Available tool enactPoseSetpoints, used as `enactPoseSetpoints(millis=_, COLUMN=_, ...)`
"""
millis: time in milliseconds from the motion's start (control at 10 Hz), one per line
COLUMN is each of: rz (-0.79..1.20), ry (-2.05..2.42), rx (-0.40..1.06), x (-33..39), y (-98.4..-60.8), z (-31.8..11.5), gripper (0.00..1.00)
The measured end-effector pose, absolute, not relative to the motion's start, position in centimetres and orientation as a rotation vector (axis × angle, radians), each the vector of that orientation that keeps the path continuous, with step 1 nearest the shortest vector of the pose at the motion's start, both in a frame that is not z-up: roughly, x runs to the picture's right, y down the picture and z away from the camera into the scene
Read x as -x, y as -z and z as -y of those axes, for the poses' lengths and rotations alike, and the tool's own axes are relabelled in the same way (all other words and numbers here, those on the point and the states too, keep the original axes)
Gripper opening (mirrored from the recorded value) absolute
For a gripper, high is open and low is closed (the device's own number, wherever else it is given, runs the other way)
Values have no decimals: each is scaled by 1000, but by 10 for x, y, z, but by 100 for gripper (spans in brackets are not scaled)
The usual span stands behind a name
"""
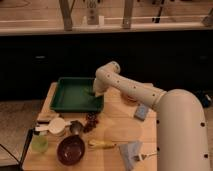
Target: Place pepper in tray
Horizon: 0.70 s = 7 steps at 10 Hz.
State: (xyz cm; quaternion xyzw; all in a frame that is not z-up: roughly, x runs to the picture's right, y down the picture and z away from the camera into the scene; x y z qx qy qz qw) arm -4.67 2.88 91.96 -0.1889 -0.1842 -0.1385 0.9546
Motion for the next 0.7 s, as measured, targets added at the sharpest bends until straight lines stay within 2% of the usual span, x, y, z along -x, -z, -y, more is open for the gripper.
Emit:
enactPoseSetpoints(millis=200, rz=374, ry=279, rx=384, x=46, y=-920, z=-29, gripper=23)
enactPoseSetpoints(millis=700, rz=374, ry=272, rx=387, x=44, y=-921, z=-27, gripper=23)
